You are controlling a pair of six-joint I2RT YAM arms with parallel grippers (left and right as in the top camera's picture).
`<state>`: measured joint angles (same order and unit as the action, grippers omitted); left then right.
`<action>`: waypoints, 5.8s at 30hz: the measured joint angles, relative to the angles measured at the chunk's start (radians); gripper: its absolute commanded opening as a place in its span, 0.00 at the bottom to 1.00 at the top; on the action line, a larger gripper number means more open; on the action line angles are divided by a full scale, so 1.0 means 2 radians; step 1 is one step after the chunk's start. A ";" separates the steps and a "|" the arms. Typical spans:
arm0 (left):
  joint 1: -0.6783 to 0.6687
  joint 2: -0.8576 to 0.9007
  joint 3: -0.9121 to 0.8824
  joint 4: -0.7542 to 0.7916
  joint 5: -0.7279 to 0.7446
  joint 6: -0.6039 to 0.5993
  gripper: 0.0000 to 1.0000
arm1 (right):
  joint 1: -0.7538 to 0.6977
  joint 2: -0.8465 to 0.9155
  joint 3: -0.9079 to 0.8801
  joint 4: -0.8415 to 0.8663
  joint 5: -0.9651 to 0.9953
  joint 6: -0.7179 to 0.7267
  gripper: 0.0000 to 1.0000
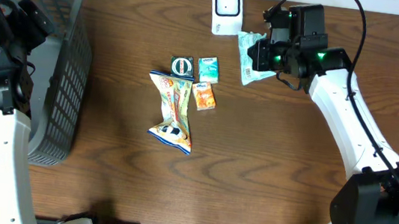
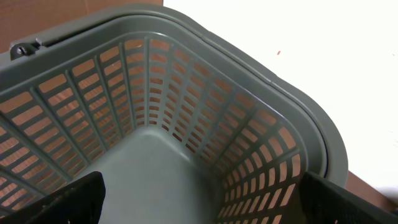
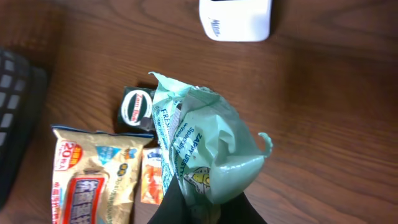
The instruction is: Scan the item barcode
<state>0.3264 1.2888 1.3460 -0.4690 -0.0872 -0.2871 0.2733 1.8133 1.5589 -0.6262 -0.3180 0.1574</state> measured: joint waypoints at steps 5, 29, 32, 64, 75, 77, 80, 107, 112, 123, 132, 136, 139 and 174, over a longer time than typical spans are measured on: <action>0.000 0.000 0.000 0.000 0.000 0.000 0.98 | 0.000 0.000 0.000 -0.001 0.008 0.000 0.01; 0.000 0.000 0.000 0.000 0.000 0.000 0.98 | 0.000 0.024 0.000 -0.005 0.091 0.000 0.01; 0.000 0.000 0.000 0.000 0.000 0.000 0.98 | 0.000 0.045 0.000 -0.005 0.136 0.000 0.01; 0.000 0.000 0.000 0.000 0.000 0.000 0.98 | 0.083 0.196 -0.002 -0.056 0.496 0.011 0.38; 0.000 0.000 0.000 0.000 0.000 0.000 0.98 | 0.139 0.196 0.015 -0.070 0.424 0.036 0.45; 0.000 0.000 0.000 0.000 0.000 0.000 0.98 | 0.147 0.197 0.036 -0.094 0.407 0.041 0.45; 0.000 0.000 0.000 0.000 0.000 0.000 0.98 | 0.153 0.197 0.079 -0.135 0.399 0.047 0.17; 0.000 0.000 0.000 0.000 0.000 0.000 0.98 | -0.013 0.197 0.078 -0.146 0.163 0.004 0.68; 0.000 0.000 0.000 0.000 0.000 0.000 0.98 | -0.054 0.197 0.047 -0.120 0.028 -0.038 0.28; 0.000 0.000 0.000 0.000 0.000 0.000 0.98 | -0.069 0.192 0.021 -0.099 -0.067 -0.041 0.01; 0.000 0.000 0.000 0.000 0.000 0.000 0.98 | -0.049 0.163 0.032 -0.123 0.139 0.012 0.01; 0.000 0.000 0.000 0.000 0.000 0.000 0.98 | -0.009 0.151 0.032 -0.124 0.319 0.026 0.01; 0.000 0.000 0.000 0.000 0.000 0.000 0.98 | 0.033 0.152 0.032 -0.121 0.455 0.041 0.01; 0.000 0.000 0.000 0.000 0.000 0.000 0.98 | 0.089 0.216 0.164 -0.213 0.402 0.059 0.67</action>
<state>0.3264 1.2888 1.3460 -0.4690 -0.0872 -0.2871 0.4522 2.2456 1.8862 -1.0523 0.4862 0.2749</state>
